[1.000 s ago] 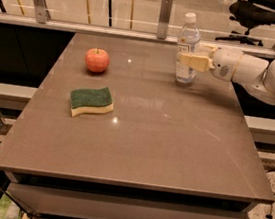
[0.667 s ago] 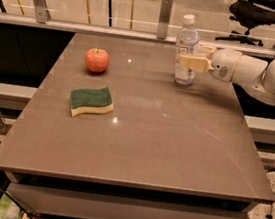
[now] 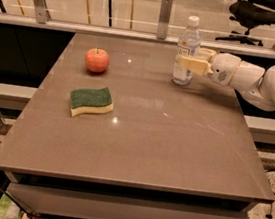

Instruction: Place blue plastic bottle upright

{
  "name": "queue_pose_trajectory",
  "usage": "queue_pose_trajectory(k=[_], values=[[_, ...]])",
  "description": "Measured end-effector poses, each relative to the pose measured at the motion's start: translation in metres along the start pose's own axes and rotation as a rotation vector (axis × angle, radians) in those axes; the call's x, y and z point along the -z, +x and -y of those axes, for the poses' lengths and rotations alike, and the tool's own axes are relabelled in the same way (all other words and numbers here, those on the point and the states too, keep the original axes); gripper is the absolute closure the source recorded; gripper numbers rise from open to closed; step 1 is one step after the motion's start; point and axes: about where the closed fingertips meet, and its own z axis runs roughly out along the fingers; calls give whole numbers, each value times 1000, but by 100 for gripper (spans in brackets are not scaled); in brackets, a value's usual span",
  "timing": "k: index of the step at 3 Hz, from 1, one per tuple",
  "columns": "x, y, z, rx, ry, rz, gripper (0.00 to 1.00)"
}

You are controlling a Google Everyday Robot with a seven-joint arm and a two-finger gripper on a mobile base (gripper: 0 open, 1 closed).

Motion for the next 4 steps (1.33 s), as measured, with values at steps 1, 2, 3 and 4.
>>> queue_pose_trajectory(k=[1, 2, 3, 4], values=[[0, -1, 0, 0, 0, 0, 84], [0, -1, 0, 0, 0, 0, 60], [0, -2, 0, 0, -1, 0, 37], [0, -2, 0, 0, -1, 0, 13]])
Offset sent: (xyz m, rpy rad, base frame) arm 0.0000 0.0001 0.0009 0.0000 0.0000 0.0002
